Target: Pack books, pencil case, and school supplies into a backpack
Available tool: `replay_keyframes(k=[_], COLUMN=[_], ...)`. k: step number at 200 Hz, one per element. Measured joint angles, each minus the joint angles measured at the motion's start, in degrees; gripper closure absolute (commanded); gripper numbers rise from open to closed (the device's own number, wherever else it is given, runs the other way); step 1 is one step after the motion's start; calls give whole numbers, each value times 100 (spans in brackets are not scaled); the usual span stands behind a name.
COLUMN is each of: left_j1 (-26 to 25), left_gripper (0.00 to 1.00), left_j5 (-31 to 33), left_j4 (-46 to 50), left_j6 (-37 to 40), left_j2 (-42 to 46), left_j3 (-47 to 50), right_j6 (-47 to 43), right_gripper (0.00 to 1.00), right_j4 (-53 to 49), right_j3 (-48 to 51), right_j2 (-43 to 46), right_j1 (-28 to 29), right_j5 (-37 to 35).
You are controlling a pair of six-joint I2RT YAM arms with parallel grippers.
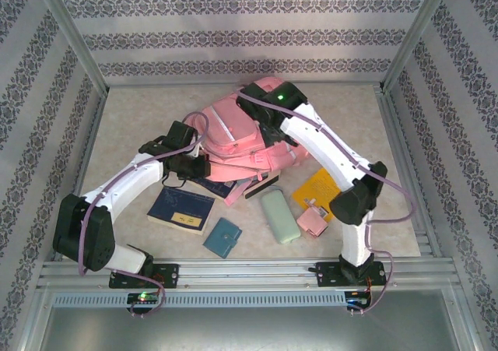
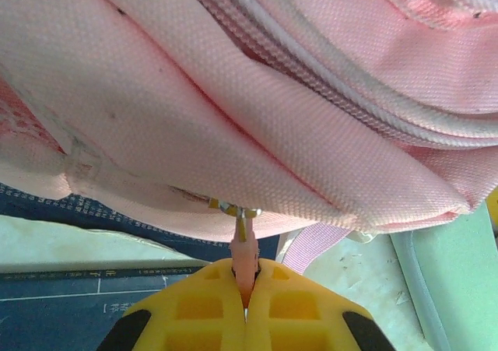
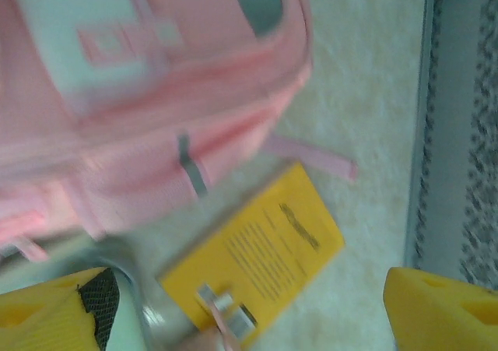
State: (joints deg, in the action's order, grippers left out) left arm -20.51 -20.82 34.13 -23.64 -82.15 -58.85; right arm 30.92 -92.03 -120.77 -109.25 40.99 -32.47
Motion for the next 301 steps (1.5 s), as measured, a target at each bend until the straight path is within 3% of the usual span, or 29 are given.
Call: replay_keyframes(k=[22,45,70,93,111,137,173,242,301], left_j1=[-7,-52,-197,-354,-448,-542,-715,-914,-916], left_gripper=[100,100,100,100,100,100,100,100,100], left_j5=[-42,-37,-15,-2,15,68,179,264,286], left_j4=[-7,-9,13,74,155,345,562,715,728], left_j6=[-39,-83,-107,-129,-149,-170,-192,-199,-234], left_j2=[0,0,0,0,0,-37,-114,-332,-361], left_j3=[15,15,15,15,11,-120,-376,-664,-686], right_j6=[44,98,380,953,1421,1873,2435,2785,2785], right_gripper=[16,20,34,48,49,53,55,57,58], right_j4=[398,1445,3051,4575,5654,6642,7217,6929,6334], right_j3=[1587,3064,4612,5569,5941,6017,5729,4203,4124], right_j2=[708,1530,2653,3351,3405,3126,2605,1508,1460], right_j1=[-382,-929,-1530,-1827,-1950,-1934,-1816,-1307,-1300], right_j5=[485,1344,2594,3729,4487,5145,5445,5309,4916])
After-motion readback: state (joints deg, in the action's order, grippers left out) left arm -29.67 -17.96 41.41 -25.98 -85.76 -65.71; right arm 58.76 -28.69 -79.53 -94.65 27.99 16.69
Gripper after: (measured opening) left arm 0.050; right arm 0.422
